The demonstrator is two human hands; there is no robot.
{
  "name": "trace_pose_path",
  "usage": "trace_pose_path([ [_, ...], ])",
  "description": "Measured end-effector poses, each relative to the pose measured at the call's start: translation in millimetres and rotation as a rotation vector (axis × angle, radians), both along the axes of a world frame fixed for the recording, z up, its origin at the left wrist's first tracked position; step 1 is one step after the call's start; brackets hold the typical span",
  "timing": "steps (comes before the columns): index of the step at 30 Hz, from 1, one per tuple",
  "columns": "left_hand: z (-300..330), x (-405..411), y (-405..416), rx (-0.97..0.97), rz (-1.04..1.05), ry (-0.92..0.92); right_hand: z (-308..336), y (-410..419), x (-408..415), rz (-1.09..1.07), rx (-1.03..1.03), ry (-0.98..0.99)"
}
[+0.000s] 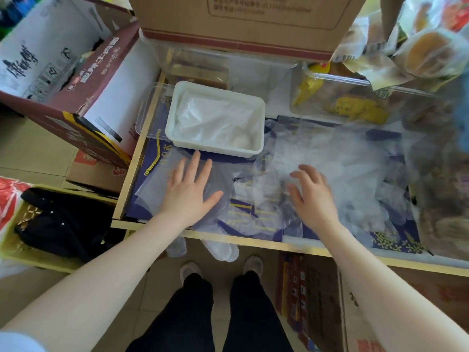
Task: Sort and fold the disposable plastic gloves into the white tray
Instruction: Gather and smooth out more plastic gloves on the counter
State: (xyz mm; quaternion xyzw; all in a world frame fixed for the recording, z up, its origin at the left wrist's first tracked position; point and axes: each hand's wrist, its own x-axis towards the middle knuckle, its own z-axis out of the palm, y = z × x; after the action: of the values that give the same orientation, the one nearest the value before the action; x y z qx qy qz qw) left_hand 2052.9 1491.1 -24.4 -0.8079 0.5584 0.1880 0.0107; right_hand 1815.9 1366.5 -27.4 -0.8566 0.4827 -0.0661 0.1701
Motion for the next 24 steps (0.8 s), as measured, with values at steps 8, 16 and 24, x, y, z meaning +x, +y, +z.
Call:
trace_pose_path([
  [8,16,-57,-36,-0.326,-0.044,0.296,-15,-60,-38,-0.202,-0.011,0.219],
  [16,39,-126,-117,-0.332,0.214,0.907,46,-68,-54,-0.286,0.553,-0.729],
  [24,65,-143,-150,-0.150,0.248,1.581,97,-87,-94,-0.206,1.093,-1.164],
])
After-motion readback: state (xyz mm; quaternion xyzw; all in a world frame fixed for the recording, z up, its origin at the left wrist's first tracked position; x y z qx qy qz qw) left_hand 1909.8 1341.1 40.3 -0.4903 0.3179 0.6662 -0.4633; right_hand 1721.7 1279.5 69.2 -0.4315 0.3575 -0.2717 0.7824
